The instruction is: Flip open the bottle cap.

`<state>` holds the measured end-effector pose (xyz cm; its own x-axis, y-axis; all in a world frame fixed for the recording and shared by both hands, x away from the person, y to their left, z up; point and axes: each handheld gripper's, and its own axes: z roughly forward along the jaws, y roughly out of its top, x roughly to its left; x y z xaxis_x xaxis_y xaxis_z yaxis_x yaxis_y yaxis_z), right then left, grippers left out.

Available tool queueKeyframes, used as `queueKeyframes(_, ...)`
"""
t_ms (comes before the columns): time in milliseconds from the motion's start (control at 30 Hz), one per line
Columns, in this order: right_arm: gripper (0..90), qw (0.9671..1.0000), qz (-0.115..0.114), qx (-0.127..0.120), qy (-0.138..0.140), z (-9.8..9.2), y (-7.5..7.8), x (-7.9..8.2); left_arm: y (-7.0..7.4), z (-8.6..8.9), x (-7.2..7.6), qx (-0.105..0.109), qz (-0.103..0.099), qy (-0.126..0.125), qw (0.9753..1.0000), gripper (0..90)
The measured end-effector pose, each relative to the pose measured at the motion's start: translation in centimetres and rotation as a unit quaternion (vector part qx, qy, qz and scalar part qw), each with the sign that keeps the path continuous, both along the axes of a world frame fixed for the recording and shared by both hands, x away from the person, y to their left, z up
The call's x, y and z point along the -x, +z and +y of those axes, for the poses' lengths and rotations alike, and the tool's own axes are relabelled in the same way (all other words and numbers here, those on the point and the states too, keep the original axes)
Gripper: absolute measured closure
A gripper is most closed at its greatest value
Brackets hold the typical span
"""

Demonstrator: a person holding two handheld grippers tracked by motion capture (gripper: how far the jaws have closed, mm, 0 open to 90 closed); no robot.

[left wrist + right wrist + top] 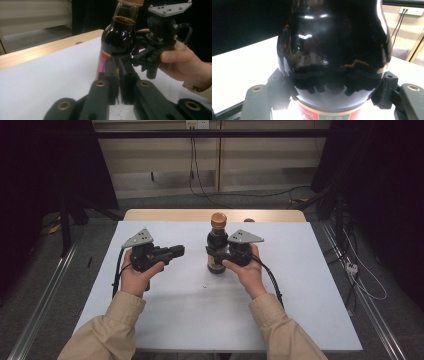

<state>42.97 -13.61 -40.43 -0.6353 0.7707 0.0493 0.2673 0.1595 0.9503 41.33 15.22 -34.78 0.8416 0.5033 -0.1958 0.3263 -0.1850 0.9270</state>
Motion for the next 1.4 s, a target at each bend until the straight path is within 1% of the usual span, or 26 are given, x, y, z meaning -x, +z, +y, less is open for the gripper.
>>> queueKeyframes(100, 30.6, 1.0000, 0.000, 0.001, 0.000, 0.0, 0.0, 0.0, 0.3, -0.4, -0.2, -0.001, 0.003, -0.003, 1.0000, 90.0)
queueKeyframes(267, 30.6, 1.0000, -0.001, -0.001, -0.001, 0.0, 0.0, 0.0, 1.1, -1.7, -0.8, -0.014, 0.003, -0.014, 0.9998, 90.0)
queueKeyframes(400, 30.6, 1.0000, 0.000, 0.000, -0.002, 0.0, 0.0, 0.1, 1.4, -2.3, -1.1, -0.012, 0.008, -0.019, 0.9997, 90.0)
queueKeyframes(467, 30.6, 1.0000, 0.000, 0.000, -0.003, 0.0, 0.0, 0.1, 2.0, -2.9, -1.4, -0.009, 0.008, -0.027, 0.9996, 90.0)
queueKeyframes(500, 30.6, 1.0000, 0.000, 0.000, -0.003, 0.1, 0.0, 0.1, 2.0, -2.9, -1.4, -0.009, 0.008, -0.027, 0.9996, 90.0)
queueKeyframes(533, 30.6, 1.0000, -0.001, 0.000, -0.004, 0.1, 0.0, 0.1, 2.5, -3.1, -1.6, -0.002, 0.008, -0.035, 0.9994, 90.0)
queueKeyframes(567, 30.6, 1.0000, -0.001, 0.000, -0.004, 0.1, -0.1, 0.1, 2.5, -3.1, -1.6, -0.002, 0.008, -0.035, 0.9994, 90.0)
queueKeyframes(633, 30.6, 1.0000, -0.002, -0.001, -0.004, 0.1, -0.1, 0.1, 3.1, -3.4, -1.7, -0.002, 0.013, -0.038, 0.9992, 90.0)
queueKeyframes(667, 30.7, 1.0000, -0.002, -0.001, -0.005, 0.1, -0.1, 0.1, 3.6, -3.7, -1.9, -0.003, 0.013, -0.039, 0.9992, 90.0)
queueKeyframes(767, 30.7, 1.0000, -0.002, -0.002, -0.004, 0.1, -0.1, 0.1, 4.2, -4.2, -2.2, -0.009, 0.014, -0.040, 0.9991, 90.0)
queueKeyframes(867, 30.7, 1.0000, 0.000, -0.001, -0.004, 0.1, -0.1, 0.1, 4.5, -4.4, -2.4, -0.010, 0.016, -0.040, 0.9990, 90.0)
queueKeyframes(900, 30.8, 1.0000, 0.000, -0.001, -0.003, 0.1, -0.1, 0.1, 4.7, -4.7, -2.6, -0.017, 0.019, -0.040, 0.9989, 90.0)
queueKeyframes(1000, 30.9, 1.0000, 0.000, 0.000, -0.003, 0.1, -0.1, 0.1, 4.8, -5.0, -2.8, -0.017, 0.019, -0.042, 0.9988, 90.0)
queueKeyframes(1033, 30.9, 1.0000, 0.000, 0.000, -0.004, 0.1, -0.1, 0.1, 5.0, -5.3, -2.9, -0.025, 0.018, -0.043, 0.9986, 90.0)
queueKeyframes(1267, 31.1, 1.0000, -0.001, 0.000, -0.003, 0.1, -0.1, 0.1, 5.8, -6.1, -3.4, -0.029, 0.018, -0.047, 0.9983, 90.0)
queueKeyframes(1400, 31.1, 1.0000, 0.000, 0.000, -0.004, 0.1, -0.1, 0.1, 5.9, -6.4, -3.4, -0.032, 0.021, -0.046, 0.9982, 90.0)
